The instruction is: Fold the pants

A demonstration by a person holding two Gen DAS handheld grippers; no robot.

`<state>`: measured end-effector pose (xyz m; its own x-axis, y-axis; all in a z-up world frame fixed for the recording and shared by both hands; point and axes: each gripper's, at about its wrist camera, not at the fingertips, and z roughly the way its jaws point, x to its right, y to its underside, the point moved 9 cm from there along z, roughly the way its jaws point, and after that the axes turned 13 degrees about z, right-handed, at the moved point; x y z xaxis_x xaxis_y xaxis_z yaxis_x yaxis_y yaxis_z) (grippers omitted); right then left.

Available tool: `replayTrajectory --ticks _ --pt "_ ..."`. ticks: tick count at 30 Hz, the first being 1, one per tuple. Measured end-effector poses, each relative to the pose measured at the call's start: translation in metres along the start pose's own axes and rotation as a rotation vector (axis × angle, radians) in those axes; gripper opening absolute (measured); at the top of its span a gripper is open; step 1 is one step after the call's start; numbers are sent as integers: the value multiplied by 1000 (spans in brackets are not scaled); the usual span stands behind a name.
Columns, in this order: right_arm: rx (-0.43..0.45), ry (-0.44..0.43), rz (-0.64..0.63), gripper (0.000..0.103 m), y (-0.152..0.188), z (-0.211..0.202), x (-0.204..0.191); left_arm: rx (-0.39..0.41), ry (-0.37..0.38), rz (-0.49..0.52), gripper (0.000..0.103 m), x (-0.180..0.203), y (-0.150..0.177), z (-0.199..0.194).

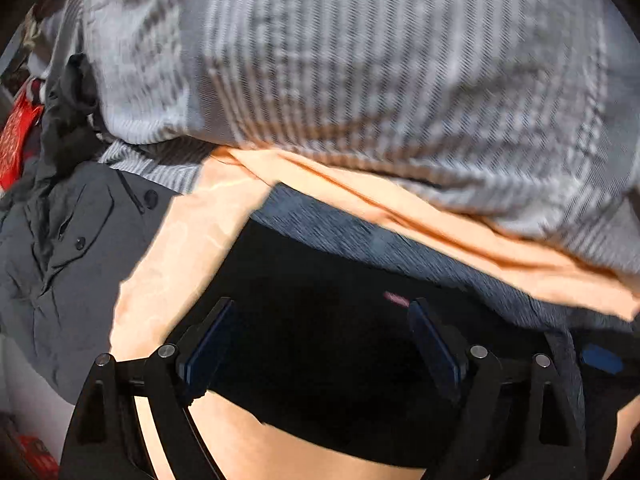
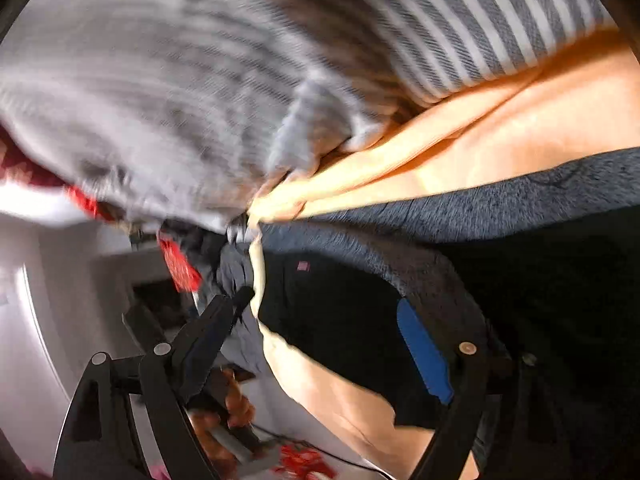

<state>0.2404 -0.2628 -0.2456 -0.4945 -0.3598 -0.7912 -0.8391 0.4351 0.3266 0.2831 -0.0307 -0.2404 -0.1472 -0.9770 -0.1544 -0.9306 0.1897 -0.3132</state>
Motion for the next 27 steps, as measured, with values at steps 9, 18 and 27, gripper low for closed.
replayTrajectory --ticks 9,18,27 --pt "-88 275 -46 54 41 23 82 -152 -44 97 92 49 45 55" --pt "159 183 -155 83 51 -62 49 -157 15 187 92 76 61 11" --pt "352 406 50 83 139 -165 161 -216 326 489 92 222 144 -31"
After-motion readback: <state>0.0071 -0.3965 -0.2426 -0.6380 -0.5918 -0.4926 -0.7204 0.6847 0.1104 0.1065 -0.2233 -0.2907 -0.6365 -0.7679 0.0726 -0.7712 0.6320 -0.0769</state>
